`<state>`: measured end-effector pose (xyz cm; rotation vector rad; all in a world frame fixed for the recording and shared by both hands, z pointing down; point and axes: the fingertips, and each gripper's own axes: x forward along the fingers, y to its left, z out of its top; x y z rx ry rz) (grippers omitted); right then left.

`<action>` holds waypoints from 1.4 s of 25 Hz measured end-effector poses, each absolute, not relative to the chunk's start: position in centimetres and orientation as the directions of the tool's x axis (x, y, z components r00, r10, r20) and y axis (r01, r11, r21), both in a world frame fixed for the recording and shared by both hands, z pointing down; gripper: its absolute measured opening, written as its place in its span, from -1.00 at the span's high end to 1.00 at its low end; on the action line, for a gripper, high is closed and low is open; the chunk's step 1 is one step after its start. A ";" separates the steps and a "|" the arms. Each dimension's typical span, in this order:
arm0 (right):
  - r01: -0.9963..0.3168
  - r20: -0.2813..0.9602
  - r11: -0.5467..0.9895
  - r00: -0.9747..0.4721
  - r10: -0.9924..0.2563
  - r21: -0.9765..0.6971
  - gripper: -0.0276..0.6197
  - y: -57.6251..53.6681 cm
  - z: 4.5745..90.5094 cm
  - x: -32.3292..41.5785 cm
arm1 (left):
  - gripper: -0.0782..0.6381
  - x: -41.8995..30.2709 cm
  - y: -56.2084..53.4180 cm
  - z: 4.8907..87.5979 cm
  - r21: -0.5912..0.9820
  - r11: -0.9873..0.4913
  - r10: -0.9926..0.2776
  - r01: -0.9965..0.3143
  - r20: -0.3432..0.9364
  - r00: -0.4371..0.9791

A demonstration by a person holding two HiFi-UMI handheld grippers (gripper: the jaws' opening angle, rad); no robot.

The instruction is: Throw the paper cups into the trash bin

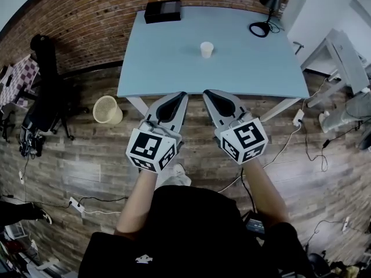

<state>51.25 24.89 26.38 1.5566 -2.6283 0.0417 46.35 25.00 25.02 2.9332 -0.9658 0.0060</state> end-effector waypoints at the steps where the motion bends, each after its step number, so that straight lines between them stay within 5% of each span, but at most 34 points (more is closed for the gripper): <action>1: -0.878 0.092 0.479 -0.475 -0.875 0.016 0.91 24.2 26.5 51.2 | 0.78 46.3 24.3 24.9 0.052 -0.805 -0.591 -0.591 0.017 0.806; 35: -0.900 0.110 0.436 -0.436 -0.893 -0.017 0.91 13.0 27.5 46.6 | 0.78 41.3 14.8 26.8 0.004 -0.853 -0.522 -0.522 0.044 0.852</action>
